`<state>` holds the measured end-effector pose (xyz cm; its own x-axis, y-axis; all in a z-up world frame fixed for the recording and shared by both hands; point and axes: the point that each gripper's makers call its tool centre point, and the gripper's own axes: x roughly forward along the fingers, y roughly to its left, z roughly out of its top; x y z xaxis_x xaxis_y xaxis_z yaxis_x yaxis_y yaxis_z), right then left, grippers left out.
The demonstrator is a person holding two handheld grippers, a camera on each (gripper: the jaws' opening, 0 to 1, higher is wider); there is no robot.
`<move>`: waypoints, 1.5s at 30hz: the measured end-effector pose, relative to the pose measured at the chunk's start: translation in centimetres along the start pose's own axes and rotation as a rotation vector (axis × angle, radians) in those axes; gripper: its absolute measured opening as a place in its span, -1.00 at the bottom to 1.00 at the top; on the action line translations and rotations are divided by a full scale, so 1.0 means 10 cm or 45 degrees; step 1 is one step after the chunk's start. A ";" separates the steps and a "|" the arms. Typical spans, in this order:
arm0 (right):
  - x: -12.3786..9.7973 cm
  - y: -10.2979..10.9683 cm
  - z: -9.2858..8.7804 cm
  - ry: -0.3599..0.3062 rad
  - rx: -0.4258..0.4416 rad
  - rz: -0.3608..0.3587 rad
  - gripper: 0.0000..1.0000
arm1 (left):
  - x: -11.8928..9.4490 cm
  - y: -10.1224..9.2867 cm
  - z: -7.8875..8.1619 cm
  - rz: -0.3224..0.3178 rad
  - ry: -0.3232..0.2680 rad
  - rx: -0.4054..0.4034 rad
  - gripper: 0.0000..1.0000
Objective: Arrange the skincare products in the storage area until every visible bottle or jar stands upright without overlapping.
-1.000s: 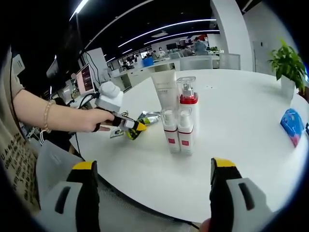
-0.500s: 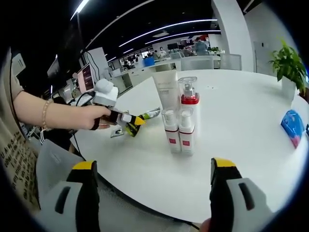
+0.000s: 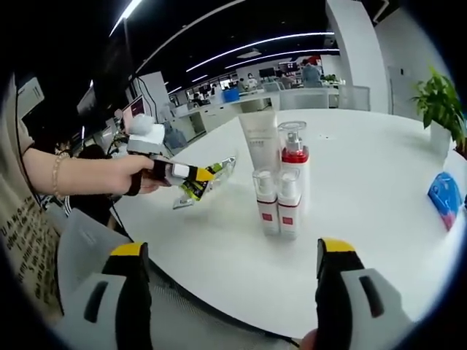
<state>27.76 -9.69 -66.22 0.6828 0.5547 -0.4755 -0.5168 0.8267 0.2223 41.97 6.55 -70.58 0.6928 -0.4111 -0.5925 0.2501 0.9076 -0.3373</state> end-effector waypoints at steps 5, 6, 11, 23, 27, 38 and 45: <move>-0.02 0.14 0.11 -0.071 0.086 0.059 0.87 | -0.18 -0.13 0.07 -0.061 -0.057 -0.022 -0.87; -0.02 0.19 0.15 -0.090 0.111 0.077 0.86 | -0.22 -0.16 0.08 -0.077 -0.067 -0.011 -0.87; 0.00 0.32 0.32 -0.167 0.185 0.137 0.81 | -0.39 -0.25 0.13 -0.115 -0.113 0.057 -0.89; 0.12 0.61 0.63 -0.270 0.207 0.276 0.58 | -0.82 -0.60 0.18 -0.213 -0.193 0.307 -0.90; 0.18 0.69 0.69 -0.289 0.243 0.320 0.52 | -0.93 -0.71 0.17 -0.253 -0.207 0.381 -0.90; 0.41 0.62 1.00 -0.457 0.578 0.338 0.23 | -1.16 -0.96 0.03 -0.347 -0.211 0.542 -0.90; 0.46 0.56 1.02 -0.496 0.705 0.294 -0.27 | -1.27 -1.06 0.01 -0.351 -0.222 0.682 -0.90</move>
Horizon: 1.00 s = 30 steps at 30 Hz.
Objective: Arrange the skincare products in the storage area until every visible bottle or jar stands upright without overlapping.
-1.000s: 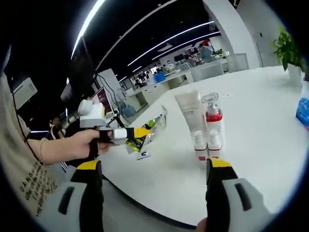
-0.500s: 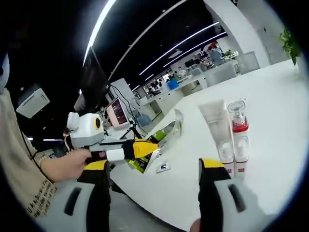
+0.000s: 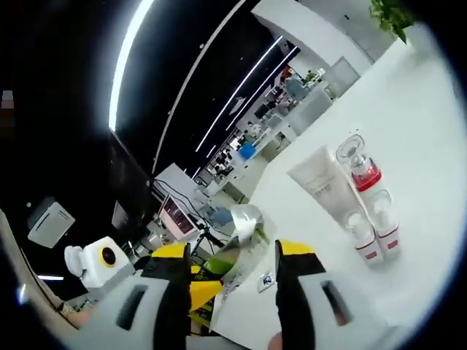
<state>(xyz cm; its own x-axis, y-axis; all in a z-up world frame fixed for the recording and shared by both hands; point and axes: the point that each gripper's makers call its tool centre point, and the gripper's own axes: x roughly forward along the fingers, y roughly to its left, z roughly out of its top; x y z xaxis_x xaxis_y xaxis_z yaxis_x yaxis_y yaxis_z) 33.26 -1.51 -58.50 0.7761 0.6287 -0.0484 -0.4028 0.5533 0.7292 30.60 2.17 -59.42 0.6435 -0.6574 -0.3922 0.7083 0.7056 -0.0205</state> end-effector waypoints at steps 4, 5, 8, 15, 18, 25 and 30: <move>-0.03 -0.01 -0.01 -0.019 0.032 -0.018 -0.50 | -0.01 -0.03 0.01 -0.007 -0.008 0.030 -0.90; -0.04 -0.01 -0.01 -0.027 0.051 -0.014 -0.52 | -0.02 -0.03 0.01 -0.006 -0.010 0.032 -0.89; -0.08 0.04 -0.02 -0.049 0.122 0.011 -0.72 | -0.03 -0.04 0.00 -0.007 -0.006 0.044 -0.84; -0.15 0.00 -0.01 -0.040 0.043 0.013 -0.98 | -0.02 -0.17 -0.05 -0.065 -0.027 0.060 -1.00; -0.18 0.01 0.04 -0.056 0.072 0.028 -0.98 | -0.02 -0.16 -0.08 -0.067 -0.021 0.048 -1.00; -0.21 0.09 0.12 -0.054 0.115 0.090 -0.98 | -0.04 -0.07 -0.10 -0.065 -0.029 -0.018 -0.62; -0.25 0.25 0.17 -0.020 0.125 0.186 -0.98 | -0.09 0.08 -0.13 -0.073 -0.019 -0.109 -0.33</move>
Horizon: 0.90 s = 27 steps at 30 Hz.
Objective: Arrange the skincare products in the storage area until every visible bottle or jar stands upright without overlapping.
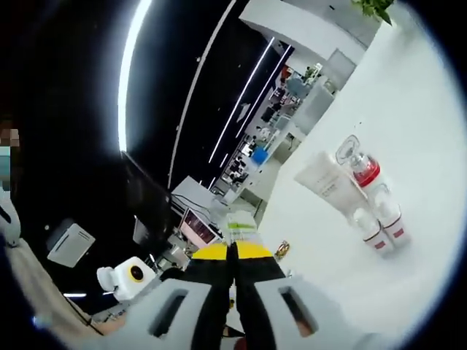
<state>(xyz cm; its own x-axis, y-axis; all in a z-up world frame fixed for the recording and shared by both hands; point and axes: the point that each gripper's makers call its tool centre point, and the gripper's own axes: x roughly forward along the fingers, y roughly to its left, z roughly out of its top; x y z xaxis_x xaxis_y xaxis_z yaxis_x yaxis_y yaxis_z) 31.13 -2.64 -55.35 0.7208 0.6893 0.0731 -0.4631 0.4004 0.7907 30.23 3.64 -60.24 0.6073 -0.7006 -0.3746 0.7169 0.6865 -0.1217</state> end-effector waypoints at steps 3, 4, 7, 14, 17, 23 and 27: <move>-0.01 0.17 0.03 0.013 0.027 0.097 -0.98 | -0.03 0.00 -0.04 -0.077 0.007 -0.125 -0.16; -0.02 0.20 0.03 0.018 0.040 0.116 -0.98 | -0.04 -0.03 -0.03 -0.119 0.004 -0.169 -0.08; -0.04 0.38 0.05 0.036 0.078 0.215 -0.98 | -0.06 -0.16 -0.10 -0.280 0.050 -0.325 0.26; -0.08 0.60 0.09 0.047 0.130 0.326 -0.98 | -0.19 -0.40 0.13 -0.497 -0.108 -0.552 0.14; -0.08 0.59 0.09 0.056 0.136 0.326 -0.98 | -0.24 -0.44 0.19 -0.536 -0.142 -0.574 -0.24; -0.10 0.39 0.13 0.066 0.094 0.232 -0.98 | -0.32 -0.56 0.16 -0.575 -0.110 -0.597 -0.52; -0.12 0.26 0.16 0.089 0.020 0.170 -0.98 | -0.42 -0.69 0.32 -0.660 -0.210 -0.641 -0.99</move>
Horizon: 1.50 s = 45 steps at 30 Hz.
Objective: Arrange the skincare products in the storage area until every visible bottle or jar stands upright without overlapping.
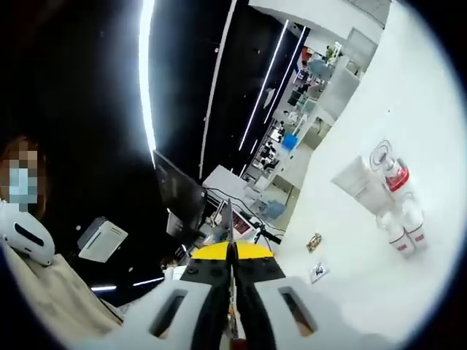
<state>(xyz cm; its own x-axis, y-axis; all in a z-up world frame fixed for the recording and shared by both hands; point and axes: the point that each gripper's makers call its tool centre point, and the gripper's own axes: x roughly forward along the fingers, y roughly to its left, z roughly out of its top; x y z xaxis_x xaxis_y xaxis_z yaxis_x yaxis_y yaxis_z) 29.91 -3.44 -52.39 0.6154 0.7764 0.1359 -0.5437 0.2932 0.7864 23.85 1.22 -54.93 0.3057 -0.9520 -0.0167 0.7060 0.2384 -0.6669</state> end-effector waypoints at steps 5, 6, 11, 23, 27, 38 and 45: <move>0.00 0.04 0.14 -0.124 -0.163 0.021 -0.84 | 0.05 -0.08 0.05 -0.030 -0.057 -0.064 -1.00; -0.01 0.12 0.14 -0.142 -0.140 0.081 -0.77 | 0.05 -0.10 0.06 -0.038 -0.067 -0.067 -1.00; -0.02 0.09 -0.02 -0.092 -0.012 0.086 0.13 | 0.03 -0.14 0.27 -0.081 -0.206 -0.165 -1.00; 0.03 0.17 -0.47 0.000 0.123 0.159 -0.34 | -0.06 -0.12 0.49 -0.100 -0.320 -0.251 -1.00; 0.05 0.22 -0.48 -0.017 0.119 0.180 -0.69 | -0.08 -0.05 0.45 -0.059 -0.301 -0.245 -1.00; 0.06 0.32 -0.38 -0.118 0.174 0.227 -0.98 | -0.12 0.16 0.42 0.015 -0.319 -0.271 -0.81; 0.06 0.17 -0.33 -0.181 0.221 0.163 -0.98 | -0.11 0.28 0.23 0.033 -0.318 -0.380 -0.73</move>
<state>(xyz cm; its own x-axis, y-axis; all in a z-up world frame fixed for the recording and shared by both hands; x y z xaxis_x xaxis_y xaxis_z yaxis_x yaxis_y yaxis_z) 27.46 -0.69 -52.92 0.6286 0.7110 0.3152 -0.5242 0.0879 0.8471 26.96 3.37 -55.05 0.4931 -0.8615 0.1208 0.4905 0.1607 -0.8565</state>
